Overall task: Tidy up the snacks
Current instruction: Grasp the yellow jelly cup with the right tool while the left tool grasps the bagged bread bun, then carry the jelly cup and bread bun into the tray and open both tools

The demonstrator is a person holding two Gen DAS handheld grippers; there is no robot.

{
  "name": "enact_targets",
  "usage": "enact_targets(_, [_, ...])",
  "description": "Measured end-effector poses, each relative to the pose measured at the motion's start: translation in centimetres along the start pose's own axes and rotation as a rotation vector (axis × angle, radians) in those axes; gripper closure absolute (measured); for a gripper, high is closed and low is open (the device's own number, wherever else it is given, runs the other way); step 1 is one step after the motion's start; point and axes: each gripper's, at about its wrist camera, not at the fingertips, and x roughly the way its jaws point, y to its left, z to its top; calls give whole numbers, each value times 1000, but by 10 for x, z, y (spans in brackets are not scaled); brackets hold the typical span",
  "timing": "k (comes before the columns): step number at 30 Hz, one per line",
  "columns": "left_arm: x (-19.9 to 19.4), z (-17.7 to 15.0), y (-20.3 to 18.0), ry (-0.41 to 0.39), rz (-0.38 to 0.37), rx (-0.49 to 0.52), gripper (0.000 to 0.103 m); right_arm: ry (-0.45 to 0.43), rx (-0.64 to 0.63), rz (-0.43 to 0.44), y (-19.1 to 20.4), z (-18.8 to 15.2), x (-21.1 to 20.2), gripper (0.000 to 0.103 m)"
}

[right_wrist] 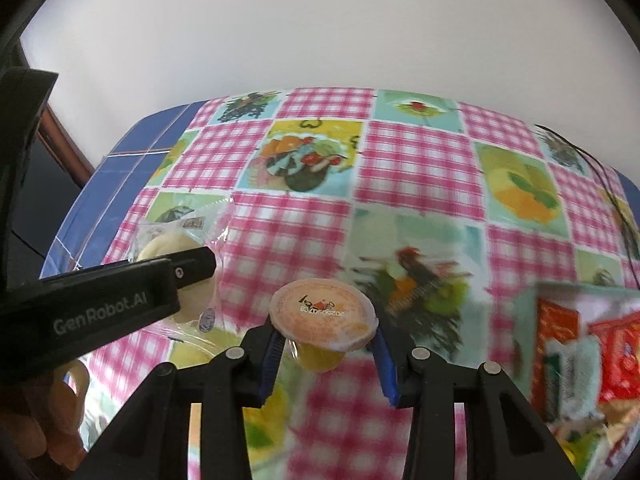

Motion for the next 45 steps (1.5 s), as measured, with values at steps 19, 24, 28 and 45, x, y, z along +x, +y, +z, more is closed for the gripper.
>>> enact_targets(19, [-53, -62, -139, -72, -145, 113, 56, -72, 194, -117, -128, -54, -108, 60])
enact_targets(24, [-46, -77, -180, -45, -179, 186, 56, -70, 248, -163, -168, -65, -122, 60])
enact_targets(28, [-40, -87, -208, -29, -201, 240, 55, -75, 311, -185, -201, -76, -132, 60])
enact_targets(45, [-10, -113, -268, 13, -217, 398, 55, -23, 491, -217, -284, -110, -124, 60])
